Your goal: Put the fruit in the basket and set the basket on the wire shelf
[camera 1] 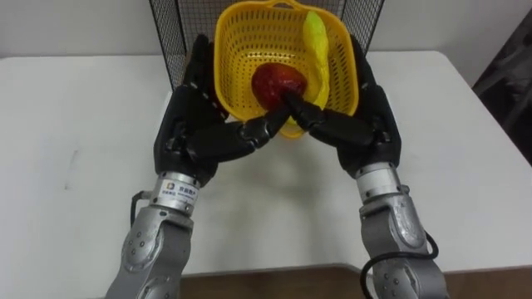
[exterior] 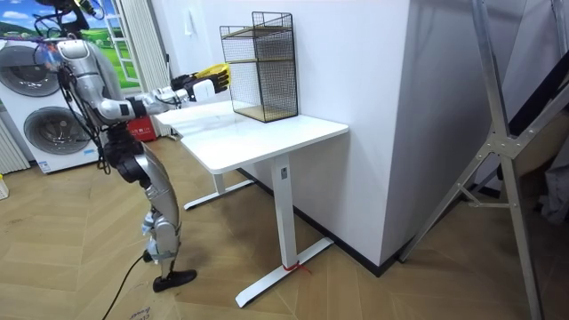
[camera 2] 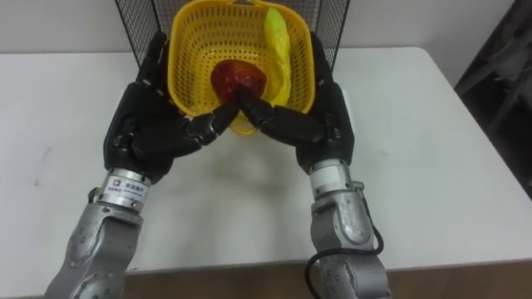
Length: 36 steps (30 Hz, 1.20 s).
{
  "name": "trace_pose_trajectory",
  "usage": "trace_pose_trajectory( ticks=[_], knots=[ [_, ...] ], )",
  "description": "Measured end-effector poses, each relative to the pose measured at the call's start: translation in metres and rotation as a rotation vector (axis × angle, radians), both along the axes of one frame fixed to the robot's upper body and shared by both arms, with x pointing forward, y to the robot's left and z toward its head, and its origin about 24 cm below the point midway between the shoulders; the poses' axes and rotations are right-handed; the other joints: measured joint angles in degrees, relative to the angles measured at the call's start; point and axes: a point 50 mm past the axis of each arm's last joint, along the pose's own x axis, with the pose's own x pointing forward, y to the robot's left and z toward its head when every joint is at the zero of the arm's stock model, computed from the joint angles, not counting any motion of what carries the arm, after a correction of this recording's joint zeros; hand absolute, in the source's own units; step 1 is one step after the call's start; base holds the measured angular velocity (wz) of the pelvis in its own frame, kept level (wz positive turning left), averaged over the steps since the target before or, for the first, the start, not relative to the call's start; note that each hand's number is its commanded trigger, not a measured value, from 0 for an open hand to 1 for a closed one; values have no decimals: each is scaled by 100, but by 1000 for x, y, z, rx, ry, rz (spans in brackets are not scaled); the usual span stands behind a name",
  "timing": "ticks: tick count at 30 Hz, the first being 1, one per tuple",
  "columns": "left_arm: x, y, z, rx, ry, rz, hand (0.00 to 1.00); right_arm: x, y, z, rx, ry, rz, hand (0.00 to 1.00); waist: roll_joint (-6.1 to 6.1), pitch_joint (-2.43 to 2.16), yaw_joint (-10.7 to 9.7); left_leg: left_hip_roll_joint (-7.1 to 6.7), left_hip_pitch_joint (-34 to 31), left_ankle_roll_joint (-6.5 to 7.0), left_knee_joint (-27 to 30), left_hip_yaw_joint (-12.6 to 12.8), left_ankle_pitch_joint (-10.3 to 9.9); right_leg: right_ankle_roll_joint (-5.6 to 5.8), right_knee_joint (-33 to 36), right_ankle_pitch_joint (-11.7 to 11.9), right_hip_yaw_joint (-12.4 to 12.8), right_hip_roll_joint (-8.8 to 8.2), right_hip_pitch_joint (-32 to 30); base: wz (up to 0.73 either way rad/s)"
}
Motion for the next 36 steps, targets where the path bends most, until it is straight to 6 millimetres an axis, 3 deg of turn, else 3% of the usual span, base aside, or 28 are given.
trace_pose_trajectory(
  ticks=[2,5,6,7,8,9,10,11,12,13,15,20,24,26,29,30,32,33,34,35,36],
  knots=[
    [0,0,0,-3,3,1,0,0,-1,-3,14,12,2,0,19,1,-1,102,-207,20,532,3,27,-49,257,-211,-5,29,-57,-3],
    [0,1,-1,-12,9,7,0,0,0,-5,15,21,8,0,29,10,12,175,-473,157,1128,-3,384,-183,354,-274,176,42,36,-8],
    [0,0,-2,-26,17,5,0,0,0,-6,26,28,7,0,-51,32,5,73,-688,205,1145,-34,388,-241,332,-267,243,3,60,7],
    [1,-1,-2,-32,16,1,0,1,-1,-7,25,28,2,0,-62,19,-29,-140,-929,215,751,-23,379,-267,307,-266,309,-42,48,7],
    [1,-2,-2,-34,16,0,0,1,-1,-7,24,29,-1,0,-63,18,-14,-241,-1036,205,487,-10,411,-264,303,-268,332,-67,48,-12],
    [0,-2,-2,-30,17,-1,0,1,-1,-10,22,39,-1,0,-53,16,22,-423,-1203,195,-213,18,615,-247,307,-293,378,-101,72,-34],
    [0,-1,-2,-22,17,2,0,0,-2,-15,17,59,1,0,-68,18,84,-534,-1269,308,-767,-7,1138,-237,336,-357,372,-145,94,-43],
    [0,0,-3,-18,19,3,0,0,-2,-18,13,74,3,0,-82,-14,115,-547,-1266,321,-879,-17,1327,-207,341,-390,394,-151,109,-24],
    [1,1,-3,-18,17,7,0,-1,-2,-20,8,90,10,0,-96,-114,127,-626,-1230,389,-936,-53,1493,-72,332,-451,370,-179,130,0],
    [1,1,-2,-16,15,8,0,-1,-3,-20,3,86,13,0,-198,-134,105,-712,-1202,435,-995,-52,1546,-24,281,-470,364,-222,148,9],
    [1,3,-3,-7,19,7,0,-1,-4,-19,-5,73,28,0,-228,-118,113,-767,-1193,542,-961,-66,1693,-5,129,-445,356,-219,236,0],
    [1,4,-5,-1,26,9,0,-1,-1,-17,-2,68,36,0,-213,-92,146,-915,-1240,644,-779,1,1385,137,-77,-500,291,-429,364,3],
    [1,3,-5,-3,28,8,0,0,0,-9,6,36,37,0,-241,-77,126,-1125,-1205,727,-672,51,1168,304,65,-640,300,-685,407,4],
    [1,2,-5,-5,29,7,0,0,0,-8,9,31,33,0,-255,-63,123,-1138,-1217,763,-523,68,998,336,160,-663,296,-722,423,0],
    [1,2,-5,-7,29,8,0,0,0,-7,7,29,32,0,-331,-39,110,-1236,-1248,863,-374,136,749,433,565,-716,292,-864,381,3],
    [1,2,-5,-6,29,8,0,0,0,-6,5,25,29,0,-370,-38,85,-1342,-1210,946,-376,191,698,442,1023,-714,305,-1011,196,14],
    [1,2,-5,-6,30,8,0,0,0,-6,6,28,26,0,-382,-37,11,-1544,-1080,1077,-351,226,614,470,1776,-563,426,-1244,-43,20],
    [1,2,-5,-6,31,10,0,0,1,-7,7,34,23,0,-372,-33,-44,-1649,-954,1153,-347,253,561,446,2249,-335,598,-1324,-178,18],
    [1,1,-5,-8,31,10,0,0,1,-6,6,33,22,0,-330,-16,-73,-1679,-818,1213,-359,252,473,389,2633,2,772,-1319,-313,12],
    [1,1,-5,-8,33,11,0,0,1,-6,6,33,22,0,-306,-4,-71,-1683,-739,1234,-382,244,443,387,2763,192,839,-1302,-385,0],
    [1,1,-5,-10,34,16,0,0,1,-6,5,31,23,0,-245,14,-41,-1682,-641,1273,-426,203,393,393,2974,562,867,-1285,-483,0]
  ],
)
